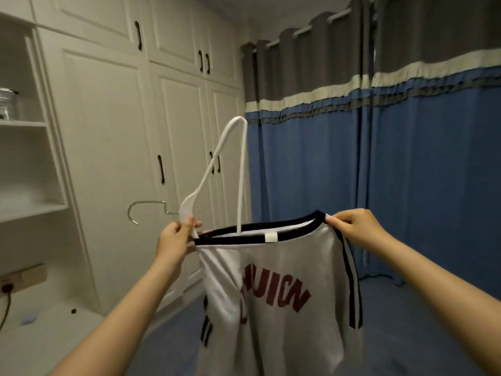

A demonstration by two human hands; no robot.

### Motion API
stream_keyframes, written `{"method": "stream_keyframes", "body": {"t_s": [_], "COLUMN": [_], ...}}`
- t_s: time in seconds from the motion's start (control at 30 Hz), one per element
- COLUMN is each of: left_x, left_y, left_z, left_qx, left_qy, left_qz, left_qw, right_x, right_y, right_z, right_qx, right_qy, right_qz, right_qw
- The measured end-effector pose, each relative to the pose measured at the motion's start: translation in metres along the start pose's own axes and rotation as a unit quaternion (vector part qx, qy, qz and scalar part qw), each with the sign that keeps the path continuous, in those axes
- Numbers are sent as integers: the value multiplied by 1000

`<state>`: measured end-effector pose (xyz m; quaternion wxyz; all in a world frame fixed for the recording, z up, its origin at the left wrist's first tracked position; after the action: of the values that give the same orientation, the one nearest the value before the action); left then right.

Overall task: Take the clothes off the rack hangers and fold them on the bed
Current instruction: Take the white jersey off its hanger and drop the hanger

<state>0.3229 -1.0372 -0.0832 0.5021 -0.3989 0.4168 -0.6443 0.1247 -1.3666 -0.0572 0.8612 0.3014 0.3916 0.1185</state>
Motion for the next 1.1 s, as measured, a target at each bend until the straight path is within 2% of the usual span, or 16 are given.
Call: {"method": "stream_keyframes", "body": {"t_s": [0.13,0.23,0.3,0.5,0.63,0.73,0.93,1.1], "left_x": [37,59,68,78,72,64,41,28], "left_y": [24,47,63,119,172,223,331,413], "left_z": [19,32,43,71,80,84,97,124], "left_qx": [-42,-89,-111,-123,-127,-143,-216,-287], "left_qy": [8,-12,-31,-83,-94,-84,-51,-24], "left_qz": [-118,-216,-244,-152,-50,17,54,67], "left_qw": [992,972,963,977,986,986,974,955], "right_x": [6,29,47,93,126,156,224,277], "right_y": [-19,-37,-57,-108,-146,-177,-208,-224], "right_z": [14,27,36,58,76,88,100,115], "right_qx": [-6,-20,-22,-24,6,41,86,124], "right_qy": [6,57,88,149,180,185,229,221], "right_qz": [-10,-54,-78,-140,-125,-93,-83,-88], "right_qw": [1000,997,993,979,976,977,966,963]}}
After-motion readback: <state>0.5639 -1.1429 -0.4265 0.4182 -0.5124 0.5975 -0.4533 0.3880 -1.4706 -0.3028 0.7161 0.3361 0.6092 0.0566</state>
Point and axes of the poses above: each hand's wrist, its own z-axis towards the middle knuckle, its own x-axis out of the palm, y = z × x, the point moved 8 cm from there along z, towards the middle knuckle
